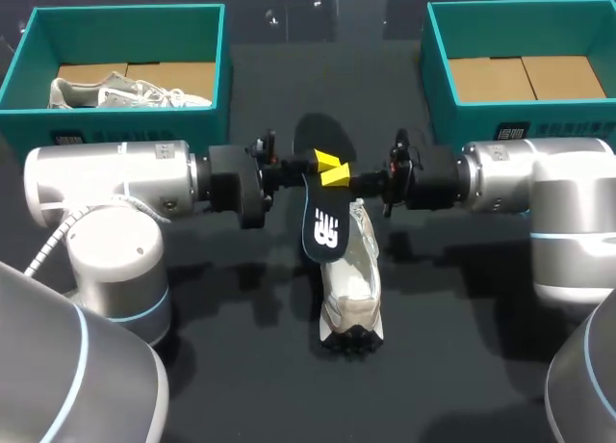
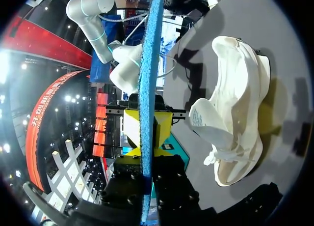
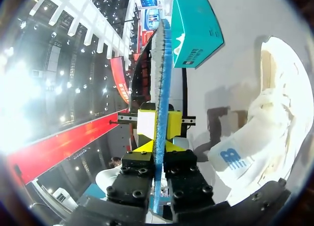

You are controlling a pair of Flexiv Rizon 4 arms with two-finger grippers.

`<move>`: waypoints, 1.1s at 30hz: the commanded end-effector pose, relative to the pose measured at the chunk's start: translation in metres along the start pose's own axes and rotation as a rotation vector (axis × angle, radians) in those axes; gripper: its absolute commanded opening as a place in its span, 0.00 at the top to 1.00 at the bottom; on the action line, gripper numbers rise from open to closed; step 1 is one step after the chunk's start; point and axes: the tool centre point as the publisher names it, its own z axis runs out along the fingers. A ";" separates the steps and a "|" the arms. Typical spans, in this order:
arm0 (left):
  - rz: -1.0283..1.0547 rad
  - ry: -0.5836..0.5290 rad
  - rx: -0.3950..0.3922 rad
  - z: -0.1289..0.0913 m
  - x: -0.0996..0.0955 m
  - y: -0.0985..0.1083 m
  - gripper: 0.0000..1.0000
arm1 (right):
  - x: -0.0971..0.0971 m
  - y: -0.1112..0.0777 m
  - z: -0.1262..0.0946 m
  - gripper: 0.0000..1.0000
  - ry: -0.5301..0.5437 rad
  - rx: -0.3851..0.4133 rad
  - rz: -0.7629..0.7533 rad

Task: Take the shoe out of the shoebox, open the shoe tongue, remove and reinsert the insole, then place the shoe into the shoebox

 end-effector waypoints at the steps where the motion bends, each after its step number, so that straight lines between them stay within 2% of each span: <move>1: 0.007 -0.001 -0.006 -0.007 -0.001 -0.003 1.00 | -0.001 -0.007 -0.016 0.00 -0.008 -0.005 -0.030; 7: -0.013 0.005 -0.013 -0.023 -0.005 -0.005 1.00 | 0.003 -0.014 -0.045 0.00 -0.067 0.019 -0.154; 8: -0.013 0.005 -0.013 -0.026 -0.006 -0.007 1.00 | 0.004 -0.015 -0.049 0.00 -0.089 0.029 -0.195; 9: -0.017 0.003 -0.013 -0.029 -0.007 -0.009 1.00 | 0.007 -0.016 -0.054 0.00 -0.158 0.055 -0.269; 12: -0.028 0.004 -0.008 -0.035 -0.010 -0.016 1.00 | 0.006 -0.013 -0.064 0.00 -0.216 0.045 -0.272; 15: 0.020 0.032 0.000 -0.044 -0.018 -0.021 1.00 | 0.006 -0.013 -0.064 0.00 -0.216 0.045 -0.272; 24: 0.020 0.032 0.000 -0.044 -0.018 -0.021 1.00 | 0.006 -0.013 -0.064 0.00 -0.216 0.045 -0.272; 27: 0.027 0.052 0.003 -0.044 -0.022 -0.030 1.00 | 0.013 -0.017 -0.069 0.00 -0.323 0.117 -0.393; 29: -0.010 0.054 0.021 -0.046 -0.026 -0.037 1.00 | 0.015 -0.020 -0.073 0.00 -0.403 0.194 -0.472; 33: -0.046 0.078 0.041 -0.053 -0.031 -0.050 1.00 | 0.010 -0.024 -0.086 0.00 -0.487 0.251 -0.585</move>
